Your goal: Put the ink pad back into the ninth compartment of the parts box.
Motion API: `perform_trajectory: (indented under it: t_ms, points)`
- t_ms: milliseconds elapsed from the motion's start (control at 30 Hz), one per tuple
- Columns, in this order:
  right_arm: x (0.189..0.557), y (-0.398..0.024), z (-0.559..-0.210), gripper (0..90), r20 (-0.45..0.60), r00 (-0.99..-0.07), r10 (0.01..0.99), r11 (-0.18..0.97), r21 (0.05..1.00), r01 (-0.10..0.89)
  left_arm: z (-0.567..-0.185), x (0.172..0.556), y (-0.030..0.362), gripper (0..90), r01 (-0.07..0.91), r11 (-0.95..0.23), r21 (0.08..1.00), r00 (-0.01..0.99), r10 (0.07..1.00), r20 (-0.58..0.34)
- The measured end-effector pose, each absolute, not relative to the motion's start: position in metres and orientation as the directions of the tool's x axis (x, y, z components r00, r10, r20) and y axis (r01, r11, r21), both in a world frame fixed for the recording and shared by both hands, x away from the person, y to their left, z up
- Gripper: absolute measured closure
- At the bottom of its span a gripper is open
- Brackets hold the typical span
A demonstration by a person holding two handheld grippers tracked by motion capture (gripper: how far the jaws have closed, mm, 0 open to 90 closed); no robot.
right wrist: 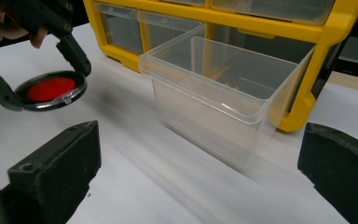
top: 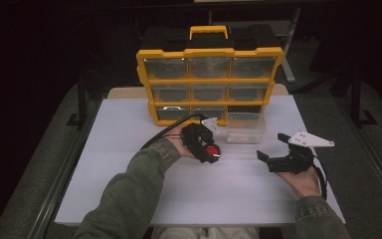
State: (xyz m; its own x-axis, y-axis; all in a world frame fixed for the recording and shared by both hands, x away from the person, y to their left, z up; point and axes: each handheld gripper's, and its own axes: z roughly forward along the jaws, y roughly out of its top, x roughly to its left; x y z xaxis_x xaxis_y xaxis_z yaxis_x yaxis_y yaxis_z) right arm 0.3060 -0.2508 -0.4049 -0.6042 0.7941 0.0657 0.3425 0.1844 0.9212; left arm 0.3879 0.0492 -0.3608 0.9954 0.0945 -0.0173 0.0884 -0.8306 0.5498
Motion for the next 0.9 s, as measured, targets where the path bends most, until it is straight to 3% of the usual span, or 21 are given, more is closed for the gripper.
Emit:
perform_trajectory:
  t_ms: [900]
  points:
    - [0.306, -0.251, -0.405, 0.0, 0.068, -0.606, 0.792, 0.185, 0.921, 0.344, -0.317, 0.411, 0.020, 30.0, 0.066, -0.816, 0.575, 0.997, 0.073, -0.011]
